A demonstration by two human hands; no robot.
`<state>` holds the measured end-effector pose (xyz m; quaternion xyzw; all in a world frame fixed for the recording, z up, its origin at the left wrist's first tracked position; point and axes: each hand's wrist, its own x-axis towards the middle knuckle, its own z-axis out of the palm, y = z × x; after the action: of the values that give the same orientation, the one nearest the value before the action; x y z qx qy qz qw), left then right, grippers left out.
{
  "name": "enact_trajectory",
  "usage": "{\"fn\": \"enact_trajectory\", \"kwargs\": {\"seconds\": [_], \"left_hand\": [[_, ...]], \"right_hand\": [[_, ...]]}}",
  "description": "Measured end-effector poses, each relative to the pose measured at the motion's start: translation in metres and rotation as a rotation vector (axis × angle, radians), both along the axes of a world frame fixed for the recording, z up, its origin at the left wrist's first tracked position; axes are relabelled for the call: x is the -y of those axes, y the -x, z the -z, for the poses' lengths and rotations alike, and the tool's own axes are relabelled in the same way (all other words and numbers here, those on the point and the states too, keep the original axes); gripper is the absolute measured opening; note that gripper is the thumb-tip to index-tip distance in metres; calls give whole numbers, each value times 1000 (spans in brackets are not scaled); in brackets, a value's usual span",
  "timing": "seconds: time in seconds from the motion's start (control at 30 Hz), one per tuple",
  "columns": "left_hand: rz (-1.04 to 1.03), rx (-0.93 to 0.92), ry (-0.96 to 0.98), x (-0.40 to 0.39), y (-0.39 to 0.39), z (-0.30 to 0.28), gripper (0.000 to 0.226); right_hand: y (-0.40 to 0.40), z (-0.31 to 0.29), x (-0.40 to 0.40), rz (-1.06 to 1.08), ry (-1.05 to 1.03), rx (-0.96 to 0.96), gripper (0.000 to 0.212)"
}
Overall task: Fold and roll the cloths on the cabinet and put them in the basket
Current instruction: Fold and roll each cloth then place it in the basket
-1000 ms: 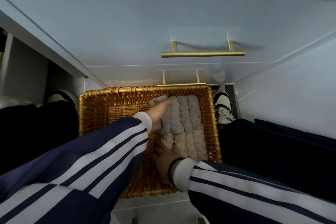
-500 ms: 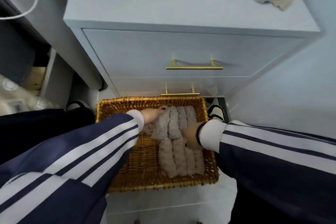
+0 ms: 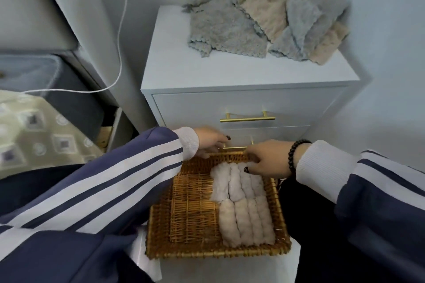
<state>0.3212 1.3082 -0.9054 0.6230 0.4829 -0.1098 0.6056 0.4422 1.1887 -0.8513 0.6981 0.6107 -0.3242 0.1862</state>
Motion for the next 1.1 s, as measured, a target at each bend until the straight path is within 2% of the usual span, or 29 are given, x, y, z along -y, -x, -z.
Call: {"fn": "enact_trajectory", "kwargs": {"seconds": [0.23,0.53,0.83,1.1], "left_hand": [[-14,125,-44,7,39,-69,28],[-77,277,-205,-6,35,-98,28],[-214,506,-306,-50,13,-134,24],[-394,560,-352,-86,-7,-140,24]], "right_hand": [[-8,-33,-5,123,-104,-91,55],[-31,-68,-27,218,-274,-199,54],[-52,-90,-81,380,-565,-331,34],[-84,-94,-126,520,-825,-341,18]]}}
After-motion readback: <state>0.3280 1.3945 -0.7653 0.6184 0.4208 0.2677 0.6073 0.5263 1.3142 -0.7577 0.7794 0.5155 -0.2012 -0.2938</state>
